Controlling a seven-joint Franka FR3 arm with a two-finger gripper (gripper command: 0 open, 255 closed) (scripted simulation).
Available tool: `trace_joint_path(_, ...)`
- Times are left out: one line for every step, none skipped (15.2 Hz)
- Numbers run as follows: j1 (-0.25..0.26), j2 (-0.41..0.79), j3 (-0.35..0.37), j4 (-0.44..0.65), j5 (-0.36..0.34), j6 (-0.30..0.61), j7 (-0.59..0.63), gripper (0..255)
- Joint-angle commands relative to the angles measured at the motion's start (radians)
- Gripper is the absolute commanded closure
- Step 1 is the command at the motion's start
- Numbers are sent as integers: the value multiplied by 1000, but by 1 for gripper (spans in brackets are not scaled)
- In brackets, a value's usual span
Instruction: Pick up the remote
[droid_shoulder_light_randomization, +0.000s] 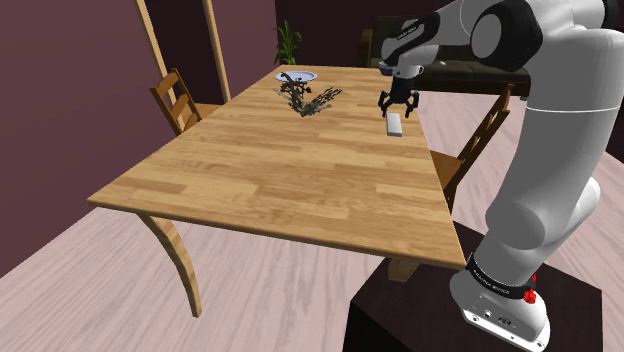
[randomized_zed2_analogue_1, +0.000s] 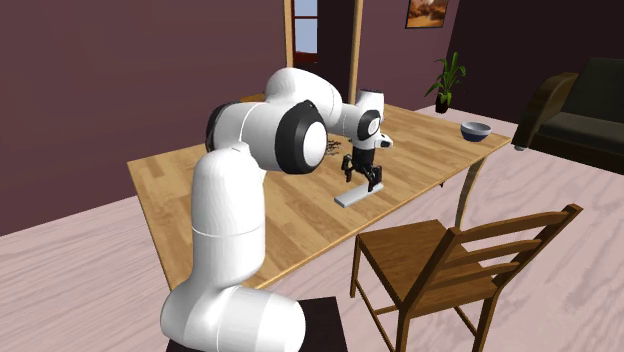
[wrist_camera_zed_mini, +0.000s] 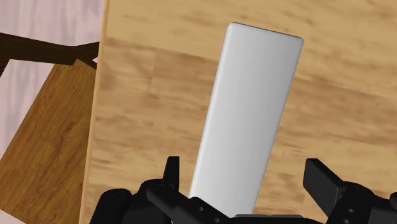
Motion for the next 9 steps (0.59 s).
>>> trace_joint_path(-3,15,1,-9,7,22,-4,0)
trace_joint_path(-3,19,2,-16,9,34,-6,0)
trace_joint_path(-3,24,3,-24,11,46,-7,0)
trace_joint_path(-4,31,4,-36,15,64,-10,0)
trace_joint_path(-4,31,4,-36,15,64,-10,0)
trace_joint_path(-4,31,4,-36,15,64,-10,0)
trace_joint_path(-4,32,4,-35,15,65,-11,255)
trace_joint_path(-4,32,4,-35,15,65,-11,255)
trace_joint_path(-4,32,4,-35,15,64,-11,255)
